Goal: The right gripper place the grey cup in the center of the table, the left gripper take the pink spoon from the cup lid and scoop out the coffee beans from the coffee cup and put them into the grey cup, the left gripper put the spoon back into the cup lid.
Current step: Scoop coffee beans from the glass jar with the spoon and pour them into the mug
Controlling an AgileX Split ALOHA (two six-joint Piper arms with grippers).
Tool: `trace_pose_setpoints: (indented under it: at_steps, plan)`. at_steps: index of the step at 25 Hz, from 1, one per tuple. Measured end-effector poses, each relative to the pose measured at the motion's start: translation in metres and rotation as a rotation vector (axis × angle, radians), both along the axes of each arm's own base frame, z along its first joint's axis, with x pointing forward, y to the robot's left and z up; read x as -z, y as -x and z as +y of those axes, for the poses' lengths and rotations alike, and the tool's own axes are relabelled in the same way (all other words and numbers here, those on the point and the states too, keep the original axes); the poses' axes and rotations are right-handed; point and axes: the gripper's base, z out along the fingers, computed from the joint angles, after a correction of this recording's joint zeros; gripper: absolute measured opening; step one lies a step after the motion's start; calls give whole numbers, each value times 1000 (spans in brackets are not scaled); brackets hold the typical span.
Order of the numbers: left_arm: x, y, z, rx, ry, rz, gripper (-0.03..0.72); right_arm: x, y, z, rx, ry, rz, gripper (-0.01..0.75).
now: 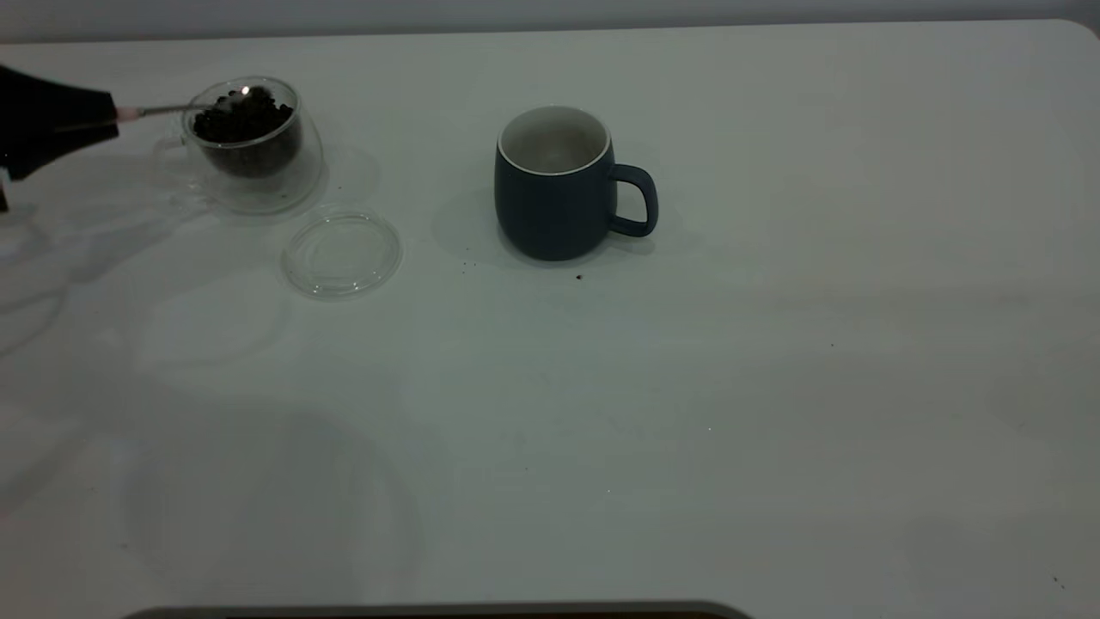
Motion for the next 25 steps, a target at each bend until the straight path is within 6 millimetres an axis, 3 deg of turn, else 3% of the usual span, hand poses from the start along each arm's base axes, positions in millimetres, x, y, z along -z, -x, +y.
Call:
trace_pose_setpoints:
  at_steps: [8, 19, 25]
  plan:
    - [-24, -11, -29, 76, -5, -24, 115, 0, 0, 0, 0, 0, 0, 591]
    - [-31, -22, -111, 248, 18, -21, 115, 0, 0, 0, 0, 0, 0, 591]
    - [-32, -23, -142, 299, 35, -24, 115, 0, 0, 0, 0, 0, 0, 591]
